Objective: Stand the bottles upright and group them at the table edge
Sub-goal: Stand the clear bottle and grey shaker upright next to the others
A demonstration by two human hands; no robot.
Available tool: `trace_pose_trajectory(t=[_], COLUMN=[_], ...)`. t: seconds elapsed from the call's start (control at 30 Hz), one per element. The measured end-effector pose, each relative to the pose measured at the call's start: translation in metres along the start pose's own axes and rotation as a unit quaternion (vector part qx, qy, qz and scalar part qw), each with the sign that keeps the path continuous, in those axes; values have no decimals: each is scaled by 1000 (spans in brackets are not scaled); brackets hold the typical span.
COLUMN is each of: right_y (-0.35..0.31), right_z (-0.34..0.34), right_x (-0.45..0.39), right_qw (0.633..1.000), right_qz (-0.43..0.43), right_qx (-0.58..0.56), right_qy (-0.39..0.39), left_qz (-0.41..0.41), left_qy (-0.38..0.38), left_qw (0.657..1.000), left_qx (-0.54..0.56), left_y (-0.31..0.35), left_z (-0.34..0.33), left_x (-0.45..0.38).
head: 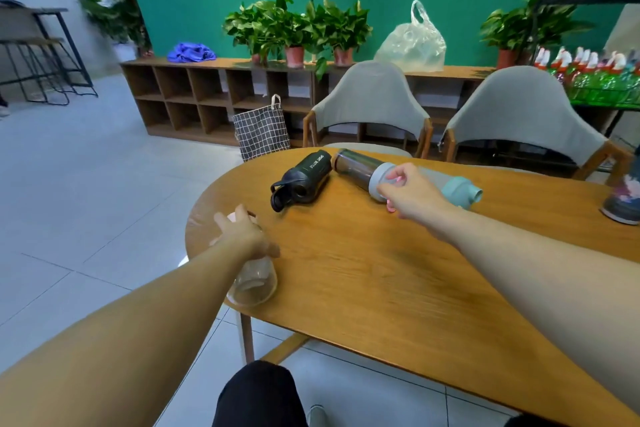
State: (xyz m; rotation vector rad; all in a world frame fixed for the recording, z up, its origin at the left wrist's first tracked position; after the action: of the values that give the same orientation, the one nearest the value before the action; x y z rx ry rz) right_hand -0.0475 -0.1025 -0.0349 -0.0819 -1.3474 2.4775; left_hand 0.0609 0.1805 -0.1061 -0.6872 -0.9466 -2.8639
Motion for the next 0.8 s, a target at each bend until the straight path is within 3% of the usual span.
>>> trace_pose_trajectory(t=[0.27, 0.47, 0.67, 0.8], right_y=[-1, -15, -18, -19], right_z=[-4, 7, 5, 0], right_x=[-36, -72, -119, -151], right_qw=[999, 988, 941, 887], right_qz=[-6, -12, -53, -31], right_qx=[37, 151, 333, 460], right_qy=[-14, -7, -40, 11], left_qz=[-6, -70, -125, -152], left_qy=[-21, -17, -52, -60], left_qw=[996, 991, 980, 975], left_qx=[88, 114, 145, 148], left_y=[5, 38, 78, 104], left_z=[19, 44, 58, 61], left_x=[-3, -18, -34, -53])
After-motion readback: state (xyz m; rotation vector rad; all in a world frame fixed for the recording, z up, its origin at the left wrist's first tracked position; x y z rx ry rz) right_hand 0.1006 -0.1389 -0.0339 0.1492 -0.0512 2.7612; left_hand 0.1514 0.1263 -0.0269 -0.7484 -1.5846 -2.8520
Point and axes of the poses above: each hand's wrist, its own x-axis away from the middle knuckle, its own z-axis out of the back of the hand, y = z × x, the point moved 6 cm from there along -x, towards the middle knuckle, and after that the axes turned 12 degrees about -y, right-handed, at the moved point
